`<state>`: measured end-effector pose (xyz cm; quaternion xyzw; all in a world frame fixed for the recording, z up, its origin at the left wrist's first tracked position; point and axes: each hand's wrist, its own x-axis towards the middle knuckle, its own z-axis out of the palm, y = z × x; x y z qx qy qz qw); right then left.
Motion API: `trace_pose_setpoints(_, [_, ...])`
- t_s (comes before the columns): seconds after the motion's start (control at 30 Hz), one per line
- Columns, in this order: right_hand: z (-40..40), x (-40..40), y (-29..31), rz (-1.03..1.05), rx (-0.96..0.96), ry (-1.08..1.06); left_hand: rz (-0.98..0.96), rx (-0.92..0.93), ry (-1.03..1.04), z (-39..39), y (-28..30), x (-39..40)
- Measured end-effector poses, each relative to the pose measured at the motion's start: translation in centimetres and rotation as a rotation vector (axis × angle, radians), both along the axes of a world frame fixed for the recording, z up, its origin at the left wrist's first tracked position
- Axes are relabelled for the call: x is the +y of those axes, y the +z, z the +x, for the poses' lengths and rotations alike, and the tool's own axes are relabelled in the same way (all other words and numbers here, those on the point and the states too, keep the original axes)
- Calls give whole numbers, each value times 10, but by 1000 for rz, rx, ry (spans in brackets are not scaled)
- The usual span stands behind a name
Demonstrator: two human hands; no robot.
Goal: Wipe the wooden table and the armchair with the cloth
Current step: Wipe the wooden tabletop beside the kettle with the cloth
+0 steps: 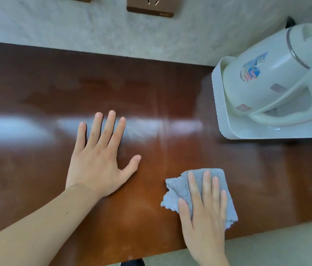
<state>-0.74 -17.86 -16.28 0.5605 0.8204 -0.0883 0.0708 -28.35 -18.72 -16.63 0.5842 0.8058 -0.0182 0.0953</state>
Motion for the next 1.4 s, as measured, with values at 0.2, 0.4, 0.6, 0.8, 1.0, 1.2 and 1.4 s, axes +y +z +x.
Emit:
trace_pose_setpoints(0.2, [-50, 108, 0, 48, 42, 90, -23, 5, -5, 0, 2, 1])
trace_pose_setpoints(0.4, [-131, 217, -7, 72, 116, 64, -22, 0, 2, 0, 1, 0])
trace_pose_setpoints(0.6, [-184, 224, -6, 38, 159, 90, -13, -3, 3, 0, 0, -1])
trace_pose_setpoints(0.8, [-112, 83, 1, 21, 132, 253, 6, -24, -2, -1, -2, -1])
trace_pose_setpoints(1.0, [-65, 20, 0, -28, 8, 209, 5, -34, -6, -1, -1, -1])
trace_pose_setpoints(1.2, [-142, 139, -3, 70, 58, 237, 17, -35, -1, 0, -3, -1])
trace_pose_setpoints(1.4, [-214, 197, -6, 76, 160, 203, 14, -29, 8, -1, -3, -1])
